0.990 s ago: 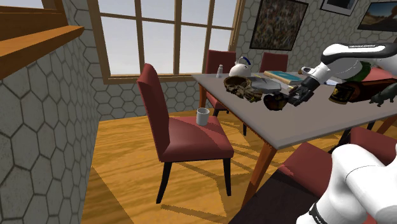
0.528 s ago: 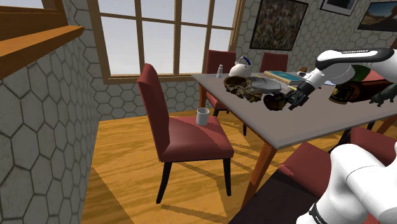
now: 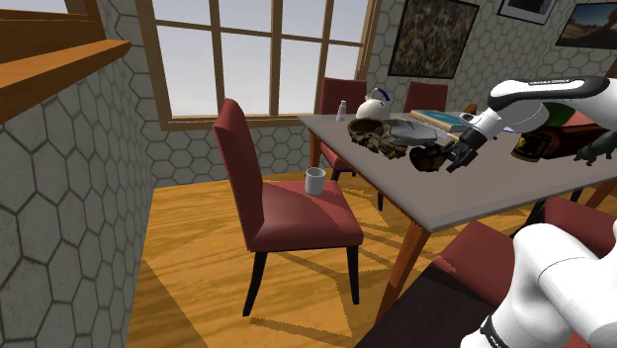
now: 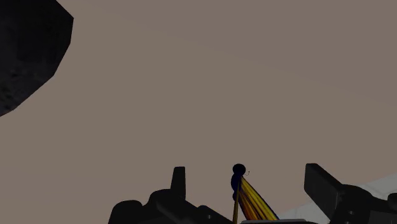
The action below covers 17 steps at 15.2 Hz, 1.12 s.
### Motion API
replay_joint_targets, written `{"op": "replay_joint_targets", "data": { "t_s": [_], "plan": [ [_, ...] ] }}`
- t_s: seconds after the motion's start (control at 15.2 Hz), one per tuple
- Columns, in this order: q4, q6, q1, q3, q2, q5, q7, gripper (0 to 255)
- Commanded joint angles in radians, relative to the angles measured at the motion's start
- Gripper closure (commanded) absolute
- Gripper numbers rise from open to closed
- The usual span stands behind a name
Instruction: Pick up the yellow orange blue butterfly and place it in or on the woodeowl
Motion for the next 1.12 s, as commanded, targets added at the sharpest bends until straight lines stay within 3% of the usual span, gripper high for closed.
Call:
{"op": "replay_joint_targets", "data": {
  "t_s": [0.0, 0.59, 1.06],
  "plan": [
    [0.000, 0.000, 0.000, 0.000, 0.000, 0.000, 0.000, 255],
    [0.000, 0.000, 0.000, 0.000, 0.000, 0.000, 0.000, 255],
    [0.064, -0.078, -0.034, 0.060, 0.005, 0.012, 0.030, 255]
  ]
}}
